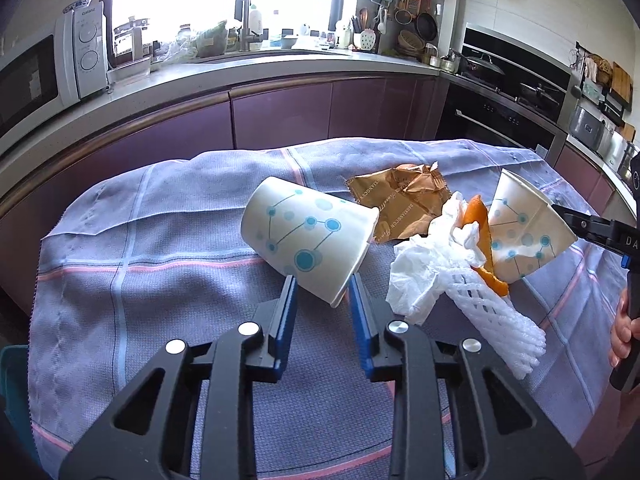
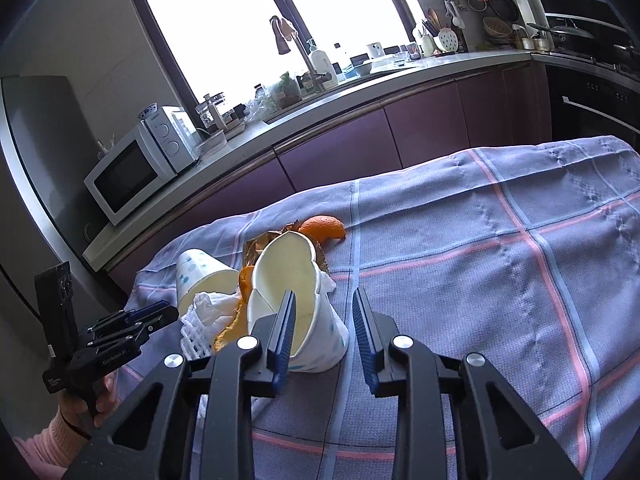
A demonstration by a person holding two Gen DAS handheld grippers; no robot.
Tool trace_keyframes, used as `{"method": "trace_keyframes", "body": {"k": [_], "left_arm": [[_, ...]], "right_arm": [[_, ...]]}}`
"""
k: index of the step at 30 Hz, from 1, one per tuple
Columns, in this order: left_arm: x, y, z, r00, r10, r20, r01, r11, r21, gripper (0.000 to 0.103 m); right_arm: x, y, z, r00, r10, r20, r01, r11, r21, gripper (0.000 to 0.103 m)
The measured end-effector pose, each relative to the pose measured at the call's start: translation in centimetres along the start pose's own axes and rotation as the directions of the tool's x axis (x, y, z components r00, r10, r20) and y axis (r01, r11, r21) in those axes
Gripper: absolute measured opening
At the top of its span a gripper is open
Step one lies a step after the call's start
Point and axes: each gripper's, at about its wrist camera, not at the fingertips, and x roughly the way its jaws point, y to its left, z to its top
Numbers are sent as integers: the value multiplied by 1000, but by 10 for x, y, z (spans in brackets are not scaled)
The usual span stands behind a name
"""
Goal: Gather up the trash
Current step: 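Move both tools back to the table and close the right tool on a paper cup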
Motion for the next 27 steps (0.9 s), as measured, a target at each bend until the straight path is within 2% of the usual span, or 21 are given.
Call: {"method": "trace_keyframes", "body": {"k": [5,9,12,14,15,16,23,24,27], "left_arm": [[-1,3,0,1000,2,1,-1,1000,-14,20],[-1,4,0,1000,6,4,-6,1000,-20,15],[-2,4,-1,1000,13,2,-13,1000,-19,15],[-8,2,-2,1000,3,24,-2,1000,-12,19],[-10,-1,-2,999,8,32,-8,1000,1,30],[-12,-4,-2,999,23,41,-24,1000,15,36],[2,-18,4,996,88,18,-90,992,88,38],[5,-18,5,995,96,12,-97,991,88,36],[7,-16,7,995,97,2,-97,993,70,21]], "right_arm": [[1,-2,-4,1000,5,-10,-5,1000,3,19],[-1,-3,-7,1000,13,-8,-13,1000,6,9],[-3,-3,-8,1000,20,-3,-20,1000,10,8],[-5,-3,-9,1000,24,1,-24,1000,11,8],[-5,-3,-9,1000,26,3,-26,1000,11,8],[-6,-3,-9,1000,29,5,-29,1000,12,8],[-6,-5,-9,999,49,14,-50,999,23,8],[-6,-5,-9,999,51,15,-52,998,22,8],[-6,-5,-9,998,55,15,-55,998,24,8]]}}
